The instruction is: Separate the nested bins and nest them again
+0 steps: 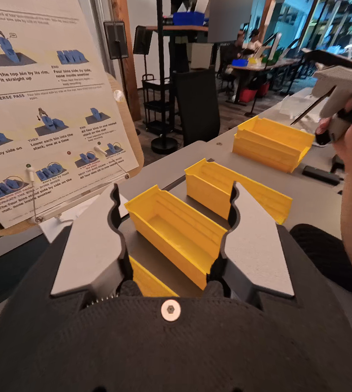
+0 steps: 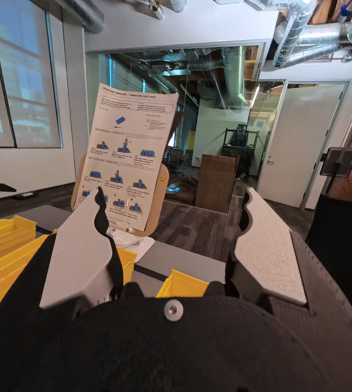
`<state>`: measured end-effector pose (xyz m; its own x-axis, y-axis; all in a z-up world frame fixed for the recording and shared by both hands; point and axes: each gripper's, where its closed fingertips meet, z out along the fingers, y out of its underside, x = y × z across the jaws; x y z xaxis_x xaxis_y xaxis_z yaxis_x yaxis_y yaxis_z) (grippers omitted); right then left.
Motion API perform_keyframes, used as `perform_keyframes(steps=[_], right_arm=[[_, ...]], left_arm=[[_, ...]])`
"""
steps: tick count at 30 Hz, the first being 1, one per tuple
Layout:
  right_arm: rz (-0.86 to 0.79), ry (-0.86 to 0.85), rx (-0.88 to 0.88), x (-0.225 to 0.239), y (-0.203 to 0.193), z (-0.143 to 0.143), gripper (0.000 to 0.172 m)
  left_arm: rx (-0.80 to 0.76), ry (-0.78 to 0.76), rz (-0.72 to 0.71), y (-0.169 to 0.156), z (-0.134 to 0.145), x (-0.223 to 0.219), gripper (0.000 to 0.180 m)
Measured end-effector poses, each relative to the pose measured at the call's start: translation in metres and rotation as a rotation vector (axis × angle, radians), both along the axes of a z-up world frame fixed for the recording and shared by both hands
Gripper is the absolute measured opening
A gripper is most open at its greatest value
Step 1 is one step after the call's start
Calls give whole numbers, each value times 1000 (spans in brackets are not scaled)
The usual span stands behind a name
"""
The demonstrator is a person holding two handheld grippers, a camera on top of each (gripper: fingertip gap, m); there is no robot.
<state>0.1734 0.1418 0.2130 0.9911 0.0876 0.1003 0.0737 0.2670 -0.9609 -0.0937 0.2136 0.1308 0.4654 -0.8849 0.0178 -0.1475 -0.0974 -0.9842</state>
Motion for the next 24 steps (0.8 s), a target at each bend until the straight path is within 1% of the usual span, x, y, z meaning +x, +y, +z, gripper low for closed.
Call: perform_keyframes(steps=[2, 4, 5, 7, 9, 11, 12, 14, 16, 18, 19, 22, 24], right_arm=[[-6, 51, 28, 20, 4, -6, 123], [22, 97, -30, 31, 15, -20, 124], [39, 117, -59, 34, 18, -25, 124], [63, 155, -58, 39, 21, -29, 123], [90, 180, -60, 40, 24, -31, 123], [116, 197, -67, 41, 26, -33, 123], [129, 210, -69, 41, 27, -34, 123], [176, 233, -69, 38, 28, -34, 123], [211, 243, -79, 35, 29, -34, 123], [229, 241, -102, 33, 28, -35, 120], [246, 245, -121, 31, 25, -36, 120], [287, 251, -103, 30, 9, -25, 120], [286, 258, -75, 37, -3, -18, 120]], left_arm=[[3, 53, 43, 7, -8, -1, 105], [-6, 101, 107, 16, -16, -7, 106], [-22, 121, 125, 19, -21, -8, 106], [-89, 170, 165, 25, -37, -14, 105], [-147, 239, 265, 39, -57, -28, 110], [-207, 308, 369, 51, -78, -45, 120], [-237, 326, 398, 54, -87, -50, 124], [-299, 334, 435, 58, -101, -56, 128], [-392, 360, 471, 60, -117, -60, 138], [-525, 400, 466, 53, -132, -57, 136], [-561, 426, 481, 52, -138, -57, 140], [-584, 491, 533, 52, -151, -57, 142], [-617, 563, 576, 53, -166, -61, 146]])
